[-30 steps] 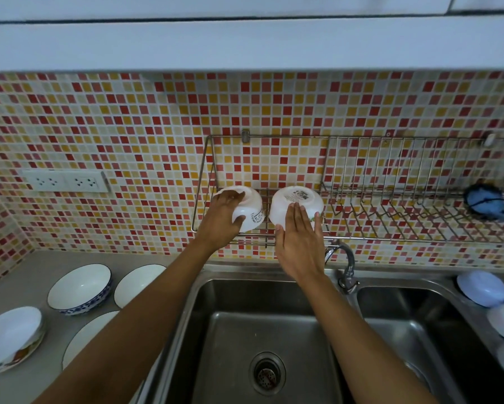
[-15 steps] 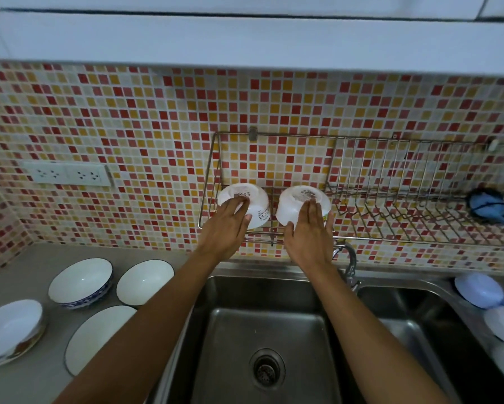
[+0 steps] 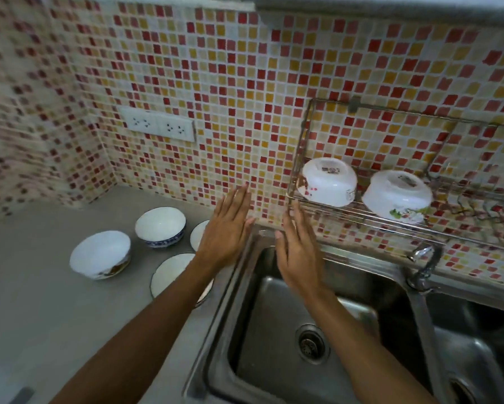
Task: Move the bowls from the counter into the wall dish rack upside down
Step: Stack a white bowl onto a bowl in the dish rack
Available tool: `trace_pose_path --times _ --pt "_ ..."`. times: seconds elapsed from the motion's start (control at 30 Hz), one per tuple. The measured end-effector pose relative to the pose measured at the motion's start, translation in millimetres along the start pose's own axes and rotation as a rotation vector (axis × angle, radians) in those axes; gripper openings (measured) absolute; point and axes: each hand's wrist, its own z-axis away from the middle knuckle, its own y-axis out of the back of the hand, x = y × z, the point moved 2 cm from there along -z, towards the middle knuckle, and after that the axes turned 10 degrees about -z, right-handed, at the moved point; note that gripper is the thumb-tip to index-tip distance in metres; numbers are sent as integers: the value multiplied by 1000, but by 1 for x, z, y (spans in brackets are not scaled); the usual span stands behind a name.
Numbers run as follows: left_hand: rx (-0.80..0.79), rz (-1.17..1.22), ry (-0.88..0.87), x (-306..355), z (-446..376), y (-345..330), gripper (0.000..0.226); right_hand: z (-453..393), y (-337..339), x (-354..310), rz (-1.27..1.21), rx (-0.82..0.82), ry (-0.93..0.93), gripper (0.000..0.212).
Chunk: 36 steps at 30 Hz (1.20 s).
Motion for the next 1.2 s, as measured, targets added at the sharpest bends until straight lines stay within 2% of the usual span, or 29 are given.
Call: trace_pose_path --times 0.07,0.27,0.37,0.53,0.67,0.83,0.93,1.0,1.2 --pt "6 -72 82 -51 20 13 68 -3 -44 -31 -93 -57 32 51" --pt "-83 -166 437 -214 92 30 67 -21 -162 -122 -269 -311 -164 53" --pt "-98 -79 611 -282 126 25 64 -27 -224 -153 -317 -411 -228 48" --pt "-179 169 836 -352 164 -2 61 -34 -309 -181 -370 -499 -556 34" --pt "-221 334 1000 -376 171 -23 64 -35 -357 -191 -247 -581 -699 48" --pt "-262 517 1145 -385 167 -42 64 -27 -391 -189 -208 -646 -781 47" --pt "-253 600 1128 -384 169 -42 54 -23 -400 -186 -207 -640 -833 39" --pt "-243 632 1104 -382 171 -38 60 -24 -400 -188 -211 -615 -828 36" --pt "-193 661 1119 -374 162 -31 48 -24 -387 -191 -251 -552 -829 36"
